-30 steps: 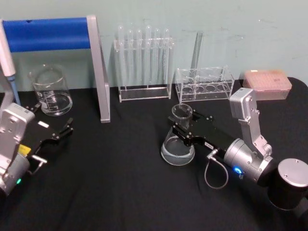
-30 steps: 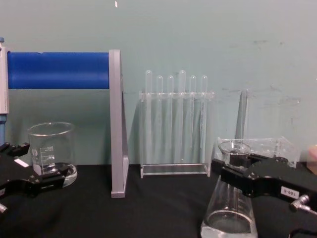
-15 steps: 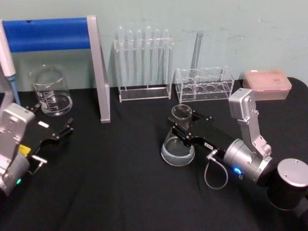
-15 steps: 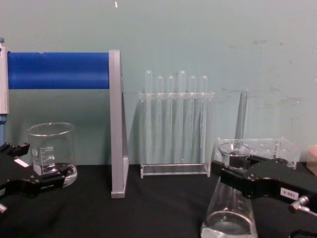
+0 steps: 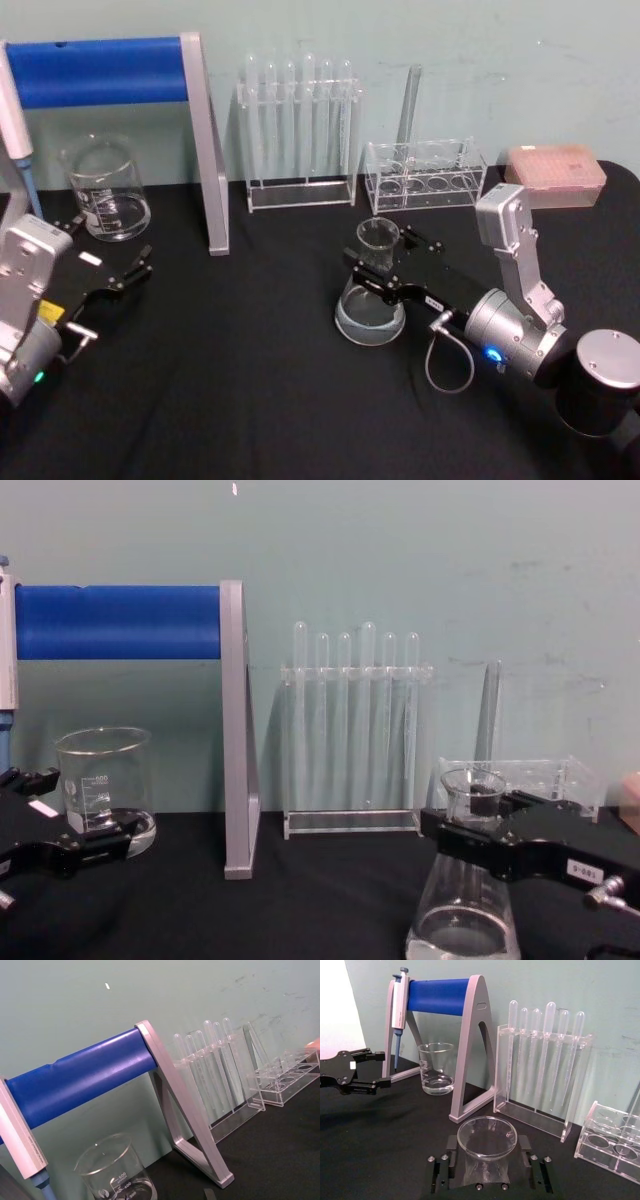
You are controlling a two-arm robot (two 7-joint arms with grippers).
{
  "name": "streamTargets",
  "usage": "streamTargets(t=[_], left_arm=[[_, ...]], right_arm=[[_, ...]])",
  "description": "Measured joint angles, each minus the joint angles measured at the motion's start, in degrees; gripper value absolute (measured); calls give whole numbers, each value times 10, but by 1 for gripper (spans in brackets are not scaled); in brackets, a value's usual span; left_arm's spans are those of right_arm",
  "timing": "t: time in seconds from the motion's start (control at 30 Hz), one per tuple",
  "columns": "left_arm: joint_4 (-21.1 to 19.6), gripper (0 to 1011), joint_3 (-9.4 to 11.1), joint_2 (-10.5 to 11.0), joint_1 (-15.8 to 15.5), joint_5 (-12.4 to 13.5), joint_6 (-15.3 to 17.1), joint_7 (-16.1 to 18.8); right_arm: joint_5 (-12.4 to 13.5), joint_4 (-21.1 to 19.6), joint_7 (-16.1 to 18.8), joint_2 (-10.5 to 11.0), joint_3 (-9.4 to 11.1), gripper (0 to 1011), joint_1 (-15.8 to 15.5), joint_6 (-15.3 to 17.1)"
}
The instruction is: Grasp the erlenmeyer flask with one hand, shake it three times, then place it back.
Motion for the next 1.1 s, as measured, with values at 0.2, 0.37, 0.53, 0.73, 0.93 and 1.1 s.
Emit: streamTargets(t=[0.2, 0.37, 0.53, 0.73, 0.93, 1.1], left_arm=[[0, 1001, 0, 0, 0, 0, 0, 0], [0, 1001, 0, 0, 0, 0, 0, 0], [0, 1001, 0, 0, 0, 0, 0, 0], [0, 1001, 0, 0, 0, 0, 0, 0], [0, 1001, 0, 0, 0, 0, 0, 0], [0, 1001, 0, 0, 0, 0, 0, 0]], right_arm=[[0, 0, 0, 0, 0, 873, 0, 0], [0, 0, 0, 0, 0, 1002, 0, 0], [0, 0, 0, 0, 0, 1003, 0, 0], [1, 0, 3, 1, 0, 1003, 0, 0], [9, -14, 15, 15, 1, 1002, -8, 9], [20, -36, 19, 32, 7, 1002, -25, 19]])
